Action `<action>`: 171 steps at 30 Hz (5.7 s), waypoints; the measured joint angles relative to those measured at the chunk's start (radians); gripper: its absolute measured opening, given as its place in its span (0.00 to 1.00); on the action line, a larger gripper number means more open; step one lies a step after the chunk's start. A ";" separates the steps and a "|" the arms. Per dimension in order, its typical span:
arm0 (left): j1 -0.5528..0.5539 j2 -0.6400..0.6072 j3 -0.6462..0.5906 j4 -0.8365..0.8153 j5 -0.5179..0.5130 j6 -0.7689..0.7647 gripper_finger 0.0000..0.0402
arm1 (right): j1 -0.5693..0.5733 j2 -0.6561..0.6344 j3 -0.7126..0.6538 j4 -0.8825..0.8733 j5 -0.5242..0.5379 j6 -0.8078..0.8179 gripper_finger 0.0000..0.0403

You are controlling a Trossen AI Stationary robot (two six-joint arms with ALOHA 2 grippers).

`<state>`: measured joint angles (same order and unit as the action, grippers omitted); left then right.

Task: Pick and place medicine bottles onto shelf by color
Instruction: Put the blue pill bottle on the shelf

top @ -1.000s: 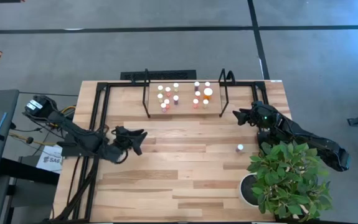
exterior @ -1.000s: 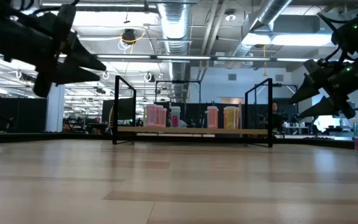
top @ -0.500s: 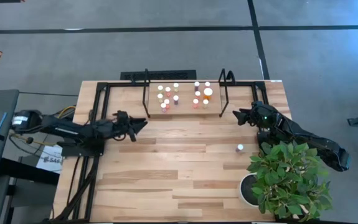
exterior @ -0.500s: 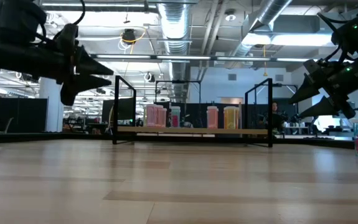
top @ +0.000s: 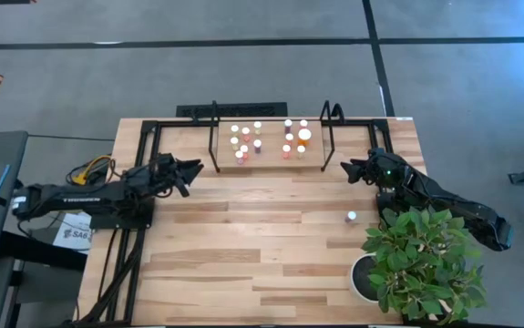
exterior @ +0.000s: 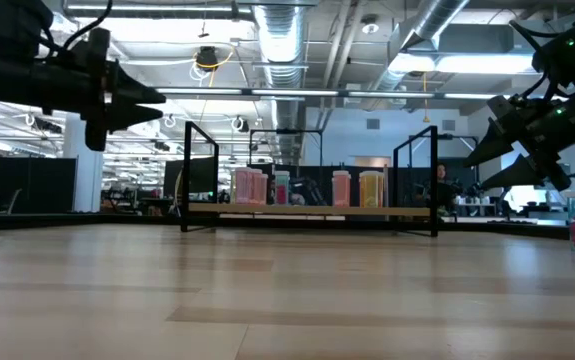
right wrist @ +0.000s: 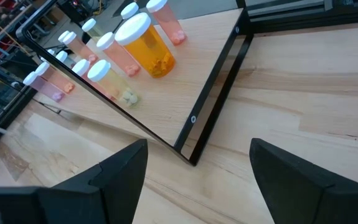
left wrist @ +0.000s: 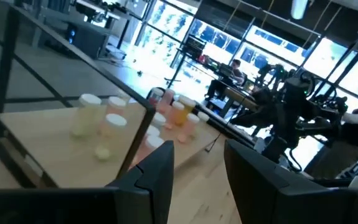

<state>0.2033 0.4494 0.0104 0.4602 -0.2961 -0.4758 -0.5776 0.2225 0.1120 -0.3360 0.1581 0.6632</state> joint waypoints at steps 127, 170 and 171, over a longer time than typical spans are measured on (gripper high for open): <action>0.000 -0.260 0.010 -0.422 -0.006 -0.048 0.32 | 0.602 0.877 0.488 -0.556 -0.346 1.270 0.76; 0.000 -0.260 0.010 -0.422 -0.006 -0.048 0.32 | 0.563 0.905 0.464 -0.526 -0.347 1.272 0.29; -0.001 -0.260 0.010 -0.422 -0.006 -0.048 0.32 | 0.561 0.905 0.467 -0.525 -0.343 1.273 0.29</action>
<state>0.2028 0.1898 0.0204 0.0386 -0.3017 -0.5236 -0.0164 1.1278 0.5794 -0.8609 -0.1852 1.9364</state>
